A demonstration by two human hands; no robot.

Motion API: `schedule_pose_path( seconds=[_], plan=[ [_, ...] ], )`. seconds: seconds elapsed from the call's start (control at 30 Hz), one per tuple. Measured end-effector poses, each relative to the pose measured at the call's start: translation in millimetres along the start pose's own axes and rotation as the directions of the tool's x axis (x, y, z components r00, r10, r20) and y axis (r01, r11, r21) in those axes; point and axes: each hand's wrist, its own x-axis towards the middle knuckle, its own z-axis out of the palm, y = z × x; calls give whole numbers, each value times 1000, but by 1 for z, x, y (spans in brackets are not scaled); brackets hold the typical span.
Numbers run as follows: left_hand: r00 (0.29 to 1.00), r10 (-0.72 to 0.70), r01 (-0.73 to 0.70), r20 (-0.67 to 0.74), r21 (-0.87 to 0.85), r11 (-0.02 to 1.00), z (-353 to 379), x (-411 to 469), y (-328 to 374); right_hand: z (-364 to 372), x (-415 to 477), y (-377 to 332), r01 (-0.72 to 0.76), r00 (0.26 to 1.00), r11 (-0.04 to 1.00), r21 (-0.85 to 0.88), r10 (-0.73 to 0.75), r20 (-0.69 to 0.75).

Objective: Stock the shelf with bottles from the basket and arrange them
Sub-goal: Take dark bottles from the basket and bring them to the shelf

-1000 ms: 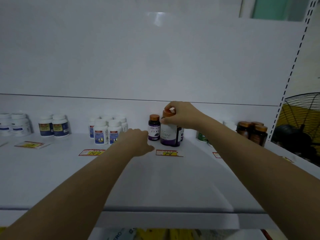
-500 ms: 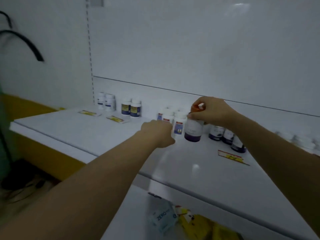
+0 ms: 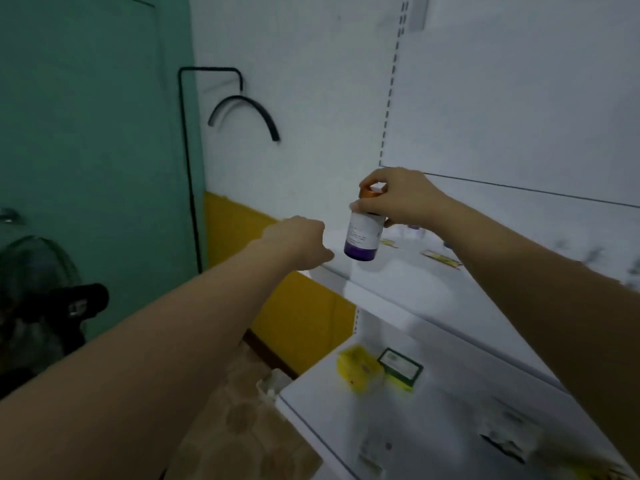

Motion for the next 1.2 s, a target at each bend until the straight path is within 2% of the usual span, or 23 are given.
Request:
schedule_pose_path(
  seconds=[0.4,0.77,0.93,1.07,1.2],
  plan=[
    [950,-307,309,64,-31,950,43,57,-261,209,182,-123,161,968,980,117,-179,174],
    [897,-417,432,144,-92,897,78,192,-427,345,378,-162,83,938,991,107,-114,326],
    [916,-336,363,219,-92,927,137,277,-476,411,443,-129,13,941,997,77,-38,337],
    [937,-196,244,288,-142,959,205,345,-495,464,480,-77,-69,933,997,-27,74,353],
    [920,-41,116,390,-171,978,277,399,-492,510,502,-8,-205,900,974,-93,225,374]
  ],
)
